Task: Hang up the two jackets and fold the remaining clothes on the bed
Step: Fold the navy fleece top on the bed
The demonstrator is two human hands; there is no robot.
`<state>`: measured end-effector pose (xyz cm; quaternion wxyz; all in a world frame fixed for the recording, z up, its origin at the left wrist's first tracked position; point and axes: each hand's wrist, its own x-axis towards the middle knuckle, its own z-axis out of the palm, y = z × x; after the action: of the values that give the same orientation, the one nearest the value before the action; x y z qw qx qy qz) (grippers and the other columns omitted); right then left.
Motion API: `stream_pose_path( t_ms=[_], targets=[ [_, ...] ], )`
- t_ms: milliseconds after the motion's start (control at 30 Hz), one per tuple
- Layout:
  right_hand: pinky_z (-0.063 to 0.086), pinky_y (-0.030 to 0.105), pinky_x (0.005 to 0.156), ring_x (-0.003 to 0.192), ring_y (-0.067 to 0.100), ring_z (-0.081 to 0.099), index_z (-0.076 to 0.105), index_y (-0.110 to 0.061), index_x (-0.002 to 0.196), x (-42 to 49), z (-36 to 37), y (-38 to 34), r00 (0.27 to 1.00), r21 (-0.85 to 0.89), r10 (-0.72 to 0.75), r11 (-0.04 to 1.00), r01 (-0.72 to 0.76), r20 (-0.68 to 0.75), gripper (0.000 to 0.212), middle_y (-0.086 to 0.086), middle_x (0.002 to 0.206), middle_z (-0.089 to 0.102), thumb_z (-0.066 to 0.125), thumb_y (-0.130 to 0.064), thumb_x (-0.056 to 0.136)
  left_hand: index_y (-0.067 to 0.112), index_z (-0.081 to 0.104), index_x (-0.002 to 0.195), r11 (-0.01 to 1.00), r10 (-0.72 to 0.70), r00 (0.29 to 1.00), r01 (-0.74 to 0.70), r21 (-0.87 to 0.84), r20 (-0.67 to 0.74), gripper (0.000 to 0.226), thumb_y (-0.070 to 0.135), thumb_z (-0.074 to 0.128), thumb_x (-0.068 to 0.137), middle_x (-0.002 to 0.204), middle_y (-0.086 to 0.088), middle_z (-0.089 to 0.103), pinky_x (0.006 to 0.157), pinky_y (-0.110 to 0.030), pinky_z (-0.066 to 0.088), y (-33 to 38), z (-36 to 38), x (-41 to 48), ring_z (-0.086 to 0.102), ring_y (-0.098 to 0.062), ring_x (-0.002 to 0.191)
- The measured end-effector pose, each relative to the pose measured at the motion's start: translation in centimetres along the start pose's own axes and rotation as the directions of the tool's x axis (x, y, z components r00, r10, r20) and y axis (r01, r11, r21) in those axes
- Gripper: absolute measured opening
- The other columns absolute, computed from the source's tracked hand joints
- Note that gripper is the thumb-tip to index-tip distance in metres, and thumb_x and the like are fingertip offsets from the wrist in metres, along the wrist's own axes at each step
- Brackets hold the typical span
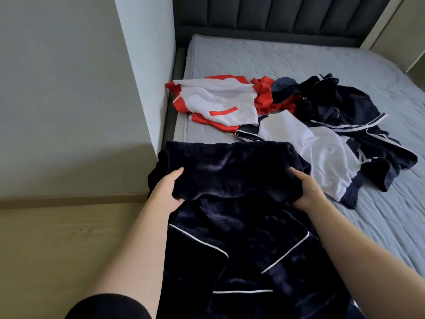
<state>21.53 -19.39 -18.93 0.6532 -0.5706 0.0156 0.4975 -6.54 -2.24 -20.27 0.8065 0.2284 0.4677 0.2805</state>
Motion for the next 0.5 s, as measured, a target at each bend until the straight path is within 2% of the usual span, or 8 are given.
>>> stream_pose_path(
  t_ms=[67, 133, 200, 267, 333, 367, 433, 500],
  targets=[
    [0.056, 0.037, 0.062, 0.078, 0.027, 0.071, 0.065, -0.01, 0.103, -0.2, -0.1, -0.2, 1.0, 0.008, -0.007, 1.0, 0.007, -0.002, 0.02, 0.011, 0.089, 0.074, 0.057, -0.023, 0.089, 0.011, 0.067, 0.106, 0.987, 0.003, 0.996, 0.012, -0.16, 0.091, 0.019, 0.016, 0.055, 0.091, 0.097, -0.01, 0.072, 0.064, -0.036, 0.058, -0.9, -0.7, -0.1, 0.071, -0.025, 0.083],
    [0.055, 0.041, 0.067, 0.079, 0.029, 0.07, 0.064, -0.009, 0.103, -0.2, -0.5, -0.1, 0.999, 0.006, -0.01, 1.0, 0.01, -0.048, 0.017, 0.011, 0.085, 0.074, 0.056, -0.014, 0.088, 0.008, 0.064, 0.109, 0.969, 0.008, 0.998, 0.009, -0.246, 0.07, 0.023, 0.01, 0.049, 0.092, 0.092, -0.013, 0.073, 0.066, -0.041, 0.055, -1.5, -1.7, 0.0, 0.07, -0.028, 0.082],
    [0.052, 0.046, 0.076, 0.081, 0.03, 0.068, 0.063, -0.008, 0.106, -0.1, -1.2, 0.3, 0.997, 0.008, -0.005, 1.0, 0.005, -0.073, 0.02, 0.012, 0.082, 0.073, 0.054, -0.011, 0.088, 0.007, 0.065, 0.108, 0.959, 0.011, 0.995, 0.018, -0.283, 0.1, 0.026, 0.015, 0.044, 0.094, 0.094, -0.014, 0.073, 0.066, -0.042, 0.054, -1.3, -2.3, 0.2, 0.071, -0.03, 0.083],
    [0.051, 0.045, 0.079, 0.088, 0.031, 0.068, 0.063, -0.008, 0.11, 0.0, -1.7, 0.5, 0.999, 0.07, 0.009, 0.998, -0.007, -0.035, 0.029, 0.013, 0.093, 0.073, 0.055, -0.026, 0.09, 0.014, 0.07, 0.107, 0.967, 0.002, 0.986, 0.04, -0.25, 0.164, 0.035, 0.035, 0.044, 0.096, 0.105, -0.012, 0.071, 0.07, -0.042, 0.056, -0.4, -2.1, 0.6, 0.069, -0.031, 0.091],
    [0.049, 0.045, 0.083, 0.098, 0.031, 0.067, 0.065, -0.011, 0.112, 0.1, -1.9, 0.4, 1.0, 0.138, 0.016, 0.99, -0.016, 0.002, 0.047, 0.013, 0.106, 0.07, 0.054, -0.05, 0.089, 0.021, 0.066, 0.118, 0.989, -0.01, 0.974, 0.043, -0.142, 0.226, 0.046, 0.052, 0.043, 0.094, 0.117, -0.01, 0.067, 0.081, -0.044, 0.054, 0.8, -1.5, 0.9, 0.066, -0.03, 0.103],
    [0.049, 0.045, 0.083, 0.1, 0.031, 0.067, 0.066, -0.012, 0.112, 0.1, -1.8, 0.3, 1.0, 0.151, 0.019, 0.988, -0.019, 0.003, 0.052, 0.013, 0.109, 0.07, 0.052, -0.056, 0.088, 0.022, 0.063, 0.122, 0.994, -0.02, 0.971, 0.044, -0.096, 0.238, 0.05, 0.057, 0.043, 0.092, 0.12, -0.009, 0.065, 0.084, -0.044, 0.053, 1.1, -1.2, 1.1, 0.064, -0.03, 0.107],
    [0.05, 0.044, 0.078, 0.096, 0.03, 0.068, 0.066, -0.012, 0.111, 0.1, -1.5, 0.2, 0.999, 0.149, 0.022, 0.989, -0.026, 0.024, 0.046, 0.012, 0.109, 0.07, 0.054, -0.05, 0.088, 0.022, 0.061, 0.125, 0.992, -0.032, 0.977, 0.056, -0.109, 0.213, 0.05, 0.056, 0.046, 0.091, 0.121, -0.01, 0.064, 0.085, -0.046, 0.053, 1.0, -0.9, 1.3, 0.063, -0.031, 0.108],
    [0.052, 0.041, 0.075, 0.092, 0.028, 0.07, 0.065, -0.011, 0.111, 0.1, -1.0, 0.2, 0.999, 0.127, 0.021, 0.992, -0.025, 0.033, 0.034, 0.011, 0.104, 0.071, 0.059, -0.031, 0.084, 0.017, 0.061, 0.122, 0.976, -0.037, 0.985, 0.071, -0.205, 0.166, 0.041, 0.043, 0.05, 0.093, 0.119, -0.013, 0.065, 0.079, -0.046, 0.055, 0.5, -0.8, 1.4, 0.065, -0.033, 0.104]
  ],
)
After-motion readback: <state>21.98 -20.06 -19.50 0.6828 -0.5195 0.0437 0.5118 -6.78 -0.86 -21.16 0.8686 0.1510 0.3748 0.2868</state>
